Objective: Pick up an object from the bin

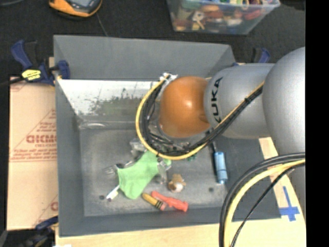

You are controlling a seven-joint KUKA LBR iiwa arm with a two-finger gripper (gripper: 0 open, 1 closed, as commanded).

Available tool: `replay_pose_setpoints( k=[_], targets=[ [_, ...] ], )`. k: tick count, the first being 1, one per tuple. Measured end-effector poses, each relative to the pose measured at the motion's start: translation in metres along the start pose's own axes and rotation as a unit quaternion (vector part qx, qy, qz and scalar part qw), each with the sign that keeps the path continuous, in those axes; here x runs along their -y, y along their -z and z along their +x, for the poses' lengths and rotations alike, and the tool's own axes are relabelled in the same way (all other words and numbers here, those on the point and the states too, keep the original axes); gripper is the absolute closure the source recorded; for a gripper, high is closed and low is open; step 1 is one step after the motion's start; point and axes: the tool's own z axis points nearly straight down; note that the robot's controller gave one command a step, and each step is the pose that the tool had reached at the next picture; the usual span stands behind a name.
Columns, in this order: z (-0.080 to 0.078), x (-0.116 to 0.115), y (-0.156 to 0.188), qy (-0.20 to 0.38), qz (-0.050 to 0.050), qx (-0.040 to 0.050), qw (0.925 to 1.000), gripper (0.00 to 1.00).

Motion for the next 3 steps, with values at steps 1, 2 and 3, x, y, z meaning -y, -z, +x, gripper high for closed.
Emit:
replay_pose_setpoints(
  k=[1, 2, 3],
  targets=[
    [-0.014, -0.014, 0.001, -0.147, -0.001, 0.0032, 0.9891, 0.00],
    [-0.005, -0.002, 0.002, -0.028, 0.000, 0.0029, 0.9996, 1.00],
    [-0.005, -0.002, 0.002, -0.028, -0.001, 0.0030, 0.9996, 1.00]
  ],
)
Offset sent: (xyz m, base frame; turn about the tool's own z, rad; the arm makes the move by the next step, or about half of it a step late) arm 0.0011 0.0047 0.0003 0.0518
